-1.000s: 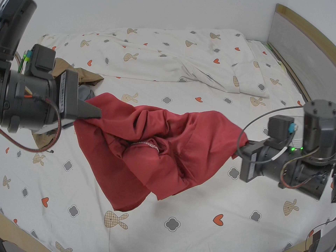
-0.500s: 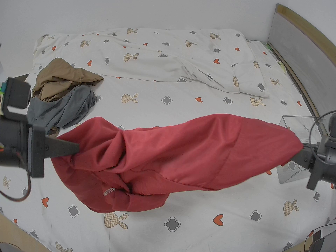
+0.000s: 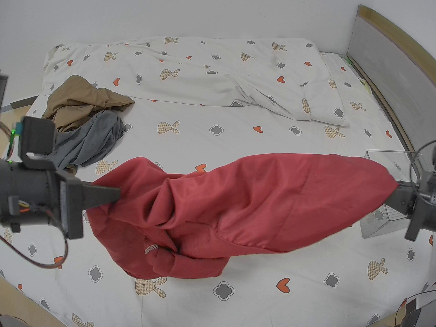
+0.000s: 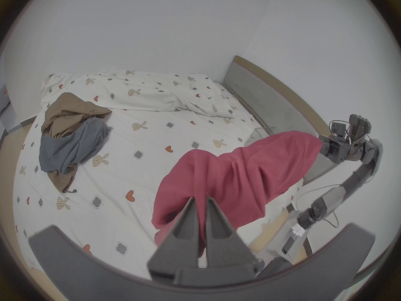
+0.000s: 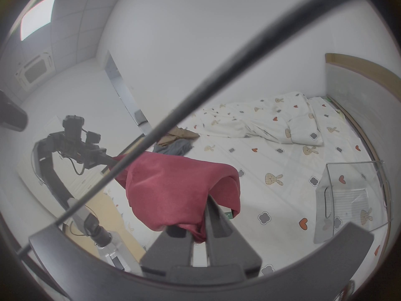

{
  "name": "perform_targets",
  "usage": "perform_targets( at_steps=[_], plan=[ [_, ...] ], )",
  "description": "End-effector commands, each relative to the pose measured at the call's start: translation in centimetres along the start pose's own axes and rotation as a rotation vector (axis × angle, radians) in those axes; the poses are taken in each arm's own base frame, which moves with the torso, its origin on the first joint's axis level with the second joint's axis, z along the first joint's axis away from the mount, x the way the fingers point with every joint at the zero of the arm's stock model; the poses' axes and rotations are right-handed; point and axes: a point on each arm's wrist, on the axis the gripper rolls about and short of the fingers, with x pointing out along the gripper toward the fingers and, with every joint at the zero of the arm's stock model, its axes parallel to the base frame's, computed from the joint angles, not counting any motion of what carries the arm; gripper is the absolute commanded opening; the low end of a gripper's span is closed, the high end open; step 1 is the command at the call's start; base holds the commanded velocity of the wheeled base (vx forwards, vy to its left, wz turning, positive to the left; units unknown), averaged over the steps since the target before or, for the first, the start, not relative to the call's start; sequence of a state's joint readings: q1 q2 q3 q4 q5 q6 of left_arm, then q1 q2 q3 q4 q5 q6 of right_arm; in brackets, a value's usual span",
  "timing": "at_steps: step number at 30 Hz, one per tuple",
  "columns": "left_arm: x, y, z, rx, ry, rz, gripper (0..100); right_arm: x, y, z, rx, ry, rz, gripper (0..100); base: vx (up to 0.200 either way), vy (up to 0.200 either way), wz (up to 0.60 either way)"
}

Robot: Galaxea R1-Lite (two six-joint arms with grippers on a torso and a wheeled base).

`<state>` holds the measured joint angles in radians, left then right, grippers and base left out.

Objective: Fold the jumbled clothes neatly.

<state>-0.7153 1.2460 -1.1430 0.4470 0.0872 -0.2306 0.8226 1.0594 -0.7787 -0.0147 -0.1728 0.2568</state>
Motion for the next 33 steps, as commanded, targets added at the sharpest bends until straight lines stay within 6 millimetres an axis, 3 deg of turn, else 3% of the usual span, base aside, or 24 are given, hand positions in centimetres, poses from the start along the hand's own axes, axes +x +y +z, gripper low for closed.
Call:
perform_targets(
  at_steps=[1, 2, 3, 5, 6, 7, 8, 9, 10, 11, 13, 14, 15, 19, 26, 27, 30, 33],
  plan=[
    [7.9, 1.8, 0.7, -0.05, 0.077, 0.113, 0, 8.7, -1.7, 0.3, 0.026, 0.151, -0.146, 0, 0.0, 0.0, 0.0],
    [8.6, 2.5, 1.1, -0.065, 0.07, 0.136, 0, 10.2, -2.3, 0.6, 0.039, 0.147, -0.151, 0, 0.0, 0.0, 0.0],
    [8.6, 2.5, 1.1, -0.065, 0.07, 0.136, 0, 10.2, -2.3, 0.6, 0.039, 0.147, -0.151, 0, 0.0, 0.0, 0.0],
    [9.9, 3.8, 1.9, -0.093, 0.064, 0.18, 0, 13.4, -3.8, 1.2, 0.063, 0.133, -0.166, 0, 0.0, 0.0, 0.0],
    [9.9, 3.8, 1.9, -0.093, 0.064, 0.18, 0, 13.4, -3.8, 1.2, 0.063, 0.133, -0.166, 0, 0.0, 0.0, 0.0],
    [10.6, 4.8, 2.3, -0.111, 0.067, 0.209, 0, 15.9, -4.8, 1.1, 0.072, 0.132, -0.188, 0, 0.0, 0.0, 0.0],
    [10.8, 4.9, 2.3, -0.115, 0.069, 0.213, 0, 16.3, -4.9, 1.1, 0.073, 0.133, -0.191, 0, 0.0, 0.0, 0.0],
    [11.5, 5.7, 2.4, -0.128, 0.083, 0.236, 0, 18.4, -5.7, 0.7, 0.079, 0.147, -0.21, 0, 0.0, 0.0, 0.0],
    [11.5, 5.7, 2.4, -0.128, 0.083, 0.236, 0, 18.4, -5.7, 0.7, 0.079, 0.147, -0.21, 0, 0.0, 0.0, 0.0],
    [12.5, 6.4, 2.3, -0.139, 0.093, 0.256, 0, 20.3, -6.4, 0.1, 0.084, 0.172, -0.227, 0, 0.0, 0.0, 0.0],
    [13.7, 7.2, 2.3, -0.15, 0.094, 0.28, 0, 22.1, -7.1, -0.5, 0.088, 0.193, -0.242, 0, 0.0, 0.0, 0.0],
    [13.7, 7.2, 2.3, -0.15, 0.094, 0.28, 0, 22.1, -7.1, -0.5, 0.088, 0.193, -0.242, 0, 0.0, 0.0, 0.0],
    [14.9, 8.1, 2.2, -0.157, 0.095, 0.319, 0, 23.7, -7.9, -0.9, 0.093, 0.207, -0.26, 0, 0.0, 0.0, 0.0],
    [16.5, 9.1, 2.5, -0.147, 0.091, 0.369, 0, 25.4, -8.9, -0.8, 0.1, 0.201, -0.279, 0, 0.0, 0.0, 0.0],
    [22.2, 10.6, 2.5, -0.148, 0.145, 0.394, 0, 28.7, -10.8, -0.9, 0.112, 0.192, -0.309, 0, 0.0, 0.0, 0.0],
    [22.6, 10.7, 2.4, -0.148, 0.149, 0.394, 0, 28.9, -10.9, -0.9, 0.114, 0.19, -0.311, 100, 0.0, 0.0, 0.0],
    [23.6, 11.3, 2.4, -0.156, 0.154, 0.404, 0, 29.6, -11.1, -1.0, 0.116, 0.188, -0.307, 100, 0.0, 0.0, 0.0],
    [23.3, 11.5, 2.7, -0.16, 0.144, 0.404, 0, 29.5, -11.1, -0.7, 0.119, 0.18, -0.302, 100, 0.0, 0.0, 0.0]
  ],
)
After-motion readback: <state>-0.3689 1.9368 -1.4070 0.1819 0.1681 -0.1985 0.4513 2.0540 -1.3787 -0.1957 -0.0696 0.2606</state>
